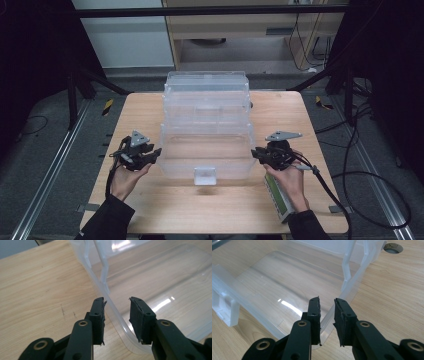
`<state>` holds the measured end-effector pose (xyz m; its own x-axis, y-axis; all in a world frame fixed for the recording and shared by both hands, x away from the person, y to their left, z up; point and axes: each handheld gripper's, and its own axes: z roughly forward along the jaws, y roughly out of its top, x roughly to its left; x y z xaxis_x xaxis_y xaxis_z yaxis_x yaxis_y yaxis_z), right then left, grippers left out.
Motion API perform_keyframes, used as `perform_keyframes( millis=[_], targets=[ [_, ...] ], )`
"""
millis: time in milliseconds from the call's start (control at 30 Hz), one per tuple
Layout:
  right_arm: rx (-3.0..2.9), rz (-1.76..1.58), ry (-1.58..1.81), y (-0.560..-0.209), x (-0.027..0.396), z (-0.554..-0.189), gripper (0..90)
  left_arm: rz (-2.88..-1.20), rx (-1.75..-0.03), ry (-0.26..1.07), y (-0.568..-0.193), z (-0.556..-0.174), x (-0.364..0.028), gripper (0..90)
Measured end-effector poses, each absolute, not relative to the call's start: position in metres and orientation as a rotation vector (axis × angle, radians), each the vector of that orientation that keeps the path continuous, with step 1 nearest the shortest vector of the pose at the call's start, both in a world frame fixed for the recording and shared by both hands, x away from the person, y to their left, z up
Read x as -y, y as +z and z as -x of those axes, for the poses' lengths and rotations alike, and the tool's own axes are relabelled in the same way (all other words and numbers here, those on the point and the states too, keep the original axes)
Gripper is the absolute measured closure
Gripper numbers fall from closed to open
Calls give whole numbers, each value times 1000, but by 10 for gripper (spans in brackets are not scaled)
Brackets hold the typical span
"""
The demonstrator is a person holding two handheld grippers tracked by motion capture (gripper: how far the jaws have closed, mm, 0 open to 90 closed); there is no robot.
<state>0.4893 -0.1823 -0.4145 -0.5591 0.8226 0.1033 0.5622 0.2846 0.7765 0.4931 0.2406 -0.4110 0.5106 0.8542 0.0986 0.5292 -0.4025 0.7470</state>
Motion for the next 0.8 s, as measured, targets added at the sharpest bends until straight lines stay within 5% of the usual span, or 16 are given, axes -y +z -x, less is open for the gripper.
perform_keyframes(
  millis=[800],
  targets=[
    [-2264, -1272, 1127, -412, 181, -483, 756, -2079, -1168, 654, -418, -483, -234, 665]
  ],
)
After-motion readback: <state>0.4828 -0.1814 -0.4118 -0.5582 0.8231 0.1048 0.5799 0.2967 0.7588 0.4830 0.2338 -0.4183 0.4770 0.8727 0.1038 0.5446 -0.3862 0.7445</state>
